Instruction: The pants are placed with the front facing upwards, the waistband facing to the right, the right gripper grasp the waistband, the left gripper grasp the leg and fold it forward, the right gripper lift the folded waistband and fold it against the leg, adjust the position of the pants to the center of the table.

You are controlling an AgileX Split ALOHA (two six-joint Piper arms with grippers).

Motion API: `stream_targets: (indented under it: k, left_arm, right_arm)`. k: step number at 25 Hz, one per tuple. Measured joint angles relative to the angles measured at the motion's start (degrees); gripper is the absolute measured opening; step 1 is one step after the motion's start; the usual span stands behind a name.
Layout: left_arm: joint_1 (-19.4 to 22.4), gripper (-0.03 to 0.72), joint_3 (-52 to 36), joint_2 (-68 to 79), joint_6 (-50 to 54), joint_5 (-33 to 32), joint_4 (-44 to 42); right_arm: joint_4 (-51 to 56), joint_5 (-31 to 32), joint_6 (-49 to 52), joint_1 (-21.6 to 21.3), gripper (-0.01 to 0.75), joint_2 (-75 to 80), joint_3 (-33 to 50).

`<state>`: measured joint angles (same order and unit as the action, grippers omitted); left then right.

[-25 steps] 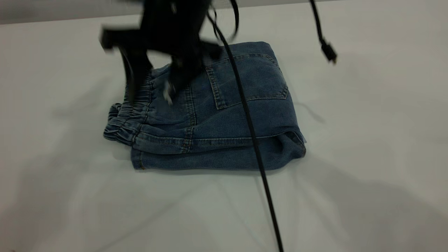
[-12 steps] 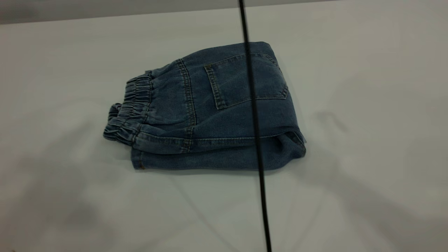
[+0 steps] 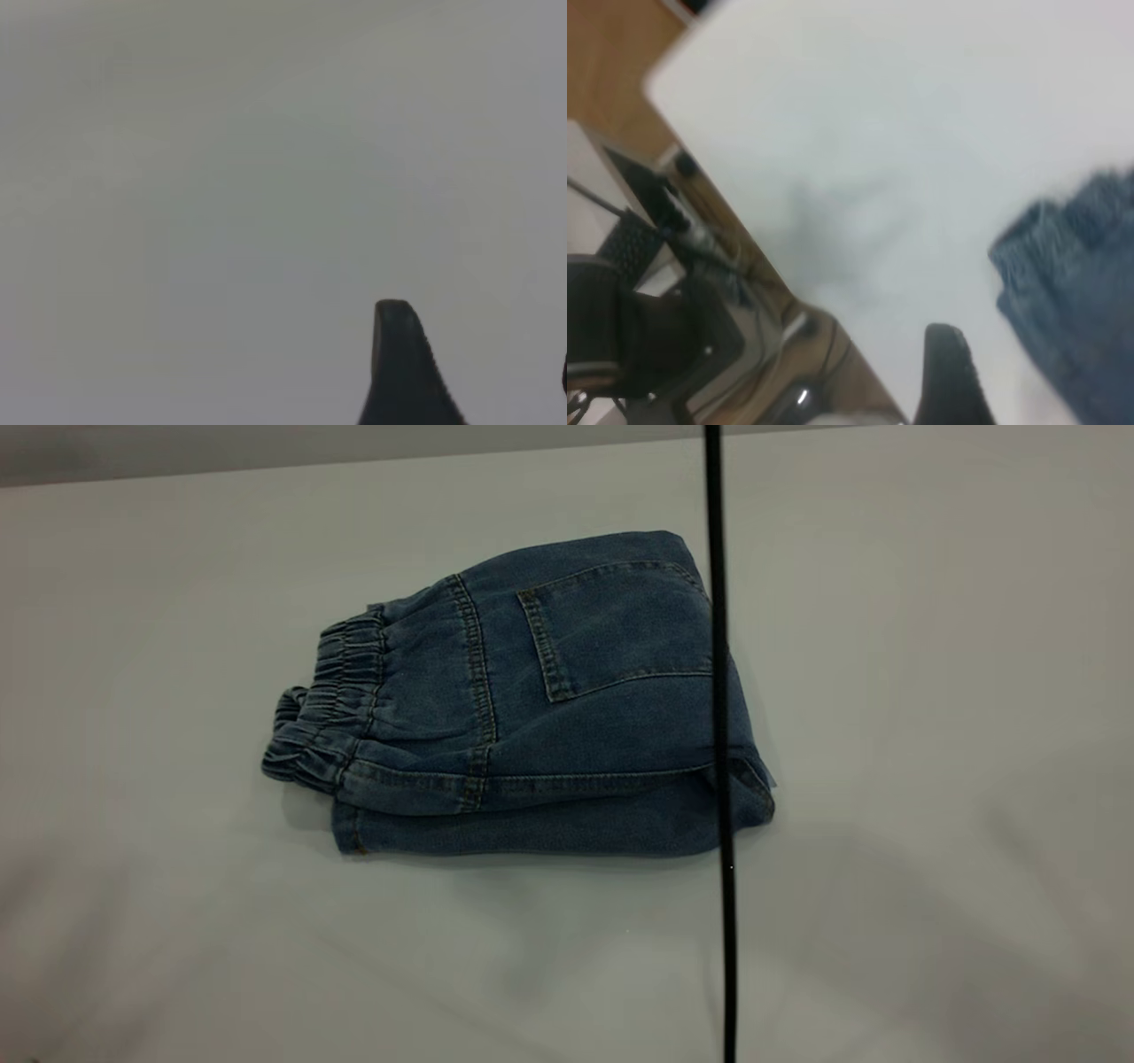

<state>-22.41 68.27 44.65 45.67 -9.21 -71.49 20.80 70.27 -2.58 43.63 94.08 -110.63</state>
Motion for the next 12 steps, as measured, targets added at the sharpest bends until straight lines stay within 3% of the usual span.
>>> stream_targets:
  k: [6,12]
  left_arm:
    - [0.00,0.381,-4.99,-6.98,-1.36,-6.10,4.00]
    - [0.00,0.354,-11.80,-13.76,-9.06,-10.90,18.63]
  right_arm:
    - [-6.95,0.06,-0.14,-0.06,0.384,-13.15,0.00]
    - [-10.03,-0.07,-1.21,-0.06,0.384,-25.47,5.59]
